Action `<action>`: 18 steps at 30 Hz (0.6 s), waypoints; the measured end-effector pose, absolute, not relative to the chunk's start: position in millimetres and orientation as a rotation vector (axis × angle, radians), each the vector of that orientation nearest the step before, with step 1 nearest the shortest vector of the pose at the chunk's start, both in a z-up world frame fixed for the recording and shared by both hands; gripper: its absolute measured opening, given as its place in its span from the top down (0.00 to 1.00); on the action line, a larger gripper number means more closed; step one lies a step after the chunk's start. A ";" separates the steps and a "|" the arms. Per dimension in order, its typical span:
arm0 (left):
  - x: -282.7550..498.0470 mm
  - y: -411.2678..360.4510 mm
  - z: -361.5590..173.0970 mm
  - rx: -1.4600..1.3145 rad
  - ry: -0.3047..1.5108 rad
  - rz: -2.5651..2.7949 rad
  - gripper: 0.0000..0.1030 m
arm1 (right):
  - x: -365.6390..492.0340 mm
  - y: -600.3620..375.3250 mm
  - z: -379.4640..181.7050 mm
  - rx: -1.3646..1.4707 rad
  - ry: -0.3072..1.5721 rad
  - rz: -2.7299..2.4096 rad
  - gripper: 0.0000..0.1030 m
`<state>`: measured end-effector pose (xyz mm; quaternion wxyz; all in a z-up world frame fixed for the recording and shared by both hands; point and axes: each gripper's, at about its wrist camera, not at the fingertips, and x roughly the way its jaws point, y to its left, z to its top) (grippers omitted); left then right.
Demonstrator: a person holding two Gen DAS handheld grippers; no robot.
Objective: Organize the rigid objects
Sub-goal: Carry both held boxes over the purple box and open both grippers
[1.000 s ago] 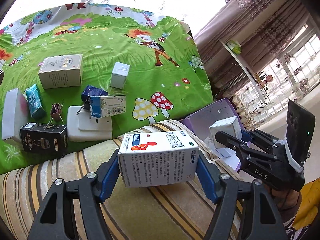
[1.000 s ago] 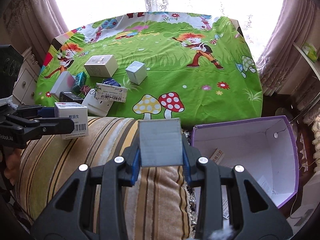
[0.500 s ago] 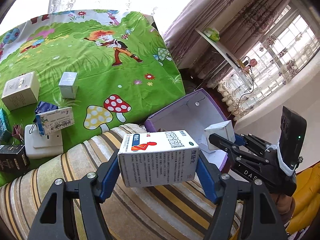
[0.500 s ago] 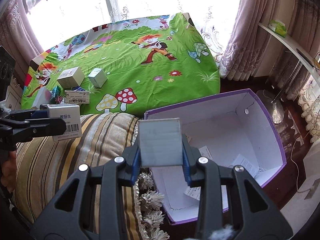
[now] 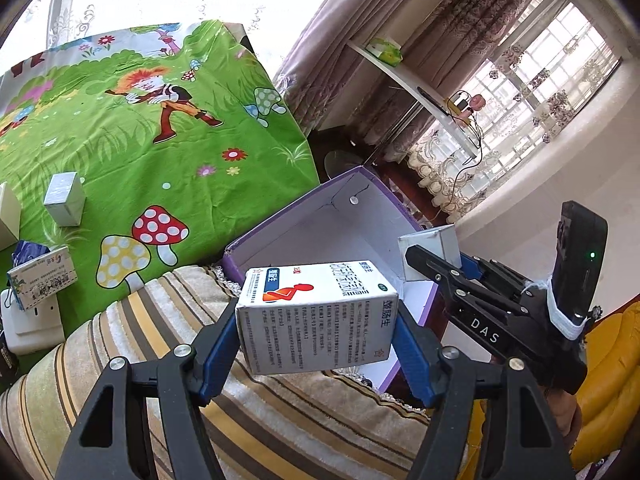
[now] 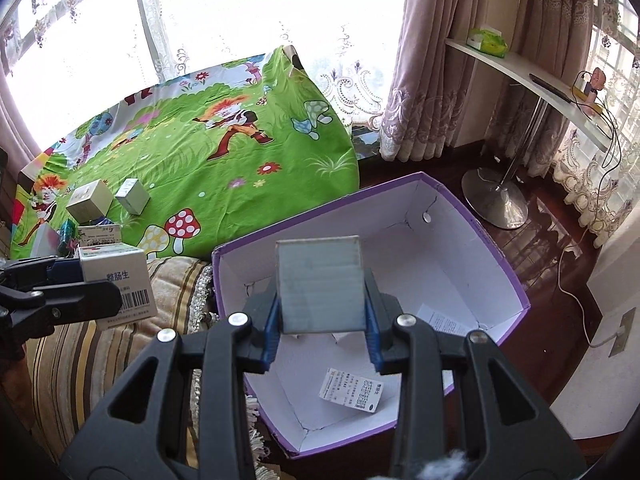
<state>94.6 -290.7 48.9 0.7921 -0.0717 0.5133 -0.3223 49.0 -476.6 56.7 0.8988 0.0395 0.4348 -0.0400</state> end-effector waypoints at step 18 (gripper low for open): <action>99.4 -327.4 48.6 -0.112 1.128 -0.746 0.27 | 43.9 -505.0 62.6 0.141 0.872 -0.172 0.35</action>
